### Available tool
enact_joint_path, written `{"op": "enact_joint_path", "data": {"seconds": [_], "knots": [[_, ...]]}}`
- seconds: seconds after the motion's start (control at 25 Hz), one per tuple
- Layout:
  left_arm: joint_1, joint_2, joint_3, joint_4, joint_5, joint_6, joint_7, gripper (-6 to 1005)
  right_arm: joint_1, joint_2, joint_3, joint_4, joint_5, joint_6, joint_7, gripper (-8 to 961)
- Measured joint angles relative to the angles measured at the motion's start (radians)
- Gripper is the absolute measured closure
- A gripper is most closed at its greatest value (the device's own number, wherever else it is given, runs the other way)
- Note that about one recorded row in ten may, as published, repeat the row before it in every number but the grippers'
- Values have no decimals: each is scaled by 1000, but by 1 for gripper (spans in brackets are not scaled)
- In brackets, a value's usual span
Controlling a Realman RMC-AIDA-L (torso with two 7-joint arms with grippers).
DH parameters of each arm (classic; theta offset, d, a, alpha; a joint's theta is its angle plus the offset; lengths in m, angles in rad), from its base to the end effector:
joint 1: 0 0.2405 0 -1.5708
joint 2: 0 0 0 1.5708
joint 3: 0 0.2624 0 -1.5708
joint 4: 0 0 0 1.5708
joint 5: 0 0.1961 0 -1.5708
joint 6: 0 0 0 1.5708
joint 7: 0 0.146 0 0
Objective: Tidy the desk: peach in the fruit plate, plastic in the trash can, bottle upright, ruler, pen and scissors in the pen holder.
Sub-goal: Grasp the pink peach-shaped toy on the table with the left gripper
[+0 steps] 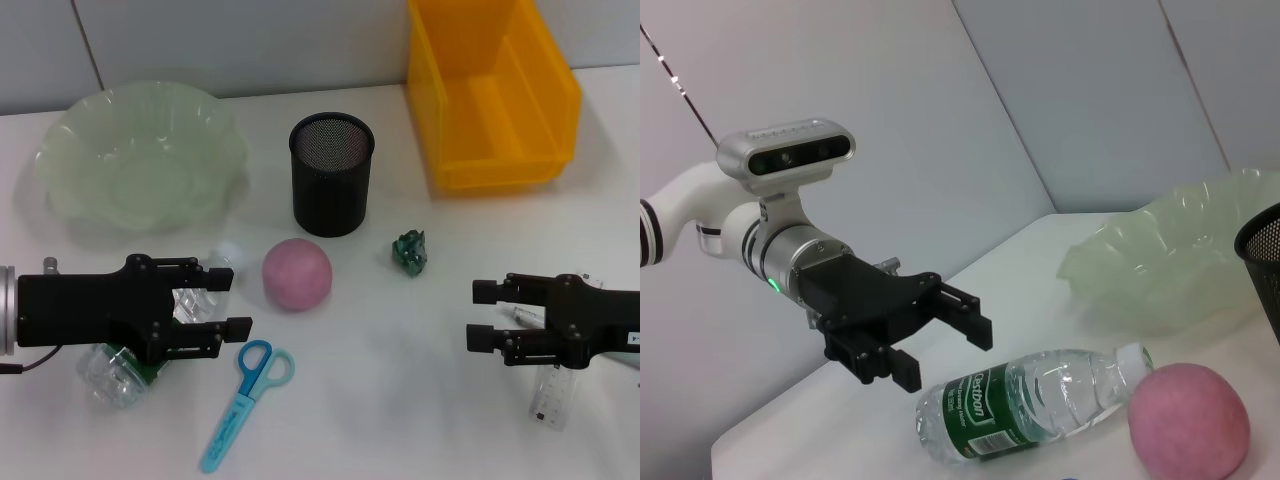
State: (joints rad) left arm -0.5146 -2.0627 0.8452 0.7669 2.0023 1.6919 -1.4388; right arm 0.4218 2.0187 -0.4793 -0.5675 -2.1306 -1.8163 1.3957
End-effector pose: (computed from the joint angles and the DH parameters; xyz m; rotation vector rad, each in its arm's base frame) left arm -0.2411 0.3056 -0.0039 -2.9556 -0.5036 -0.6262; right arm 0.2987 0.2623 0.0191 -2.7318 0.8903 0.8650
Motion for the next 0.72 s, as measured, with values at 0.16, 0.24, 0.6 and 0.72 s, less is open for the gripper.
{"op": "enact_joint_path", "data": {"seconds": [0.16, 0.24, 0.6, 0.72], "knots": [[-2, 0, 0, 0, -1, 0, 0, 323, 0, 0, -3, 0, 0, 0, -1, 133], [-5, -2, 0, 0, -7, 0, 1, 323, 0, 0, -3, 0, 0, 0, -2, 133], [-54, -13, 1, -20, -119, -15, 65, 323, 1, 3, -2, 0, 1, 7, -4, 133], [-64, -13, 1, -31, -146, -20, 82, 323, 1, 3, -2, 0, 1, 6, -4, 133]]}}
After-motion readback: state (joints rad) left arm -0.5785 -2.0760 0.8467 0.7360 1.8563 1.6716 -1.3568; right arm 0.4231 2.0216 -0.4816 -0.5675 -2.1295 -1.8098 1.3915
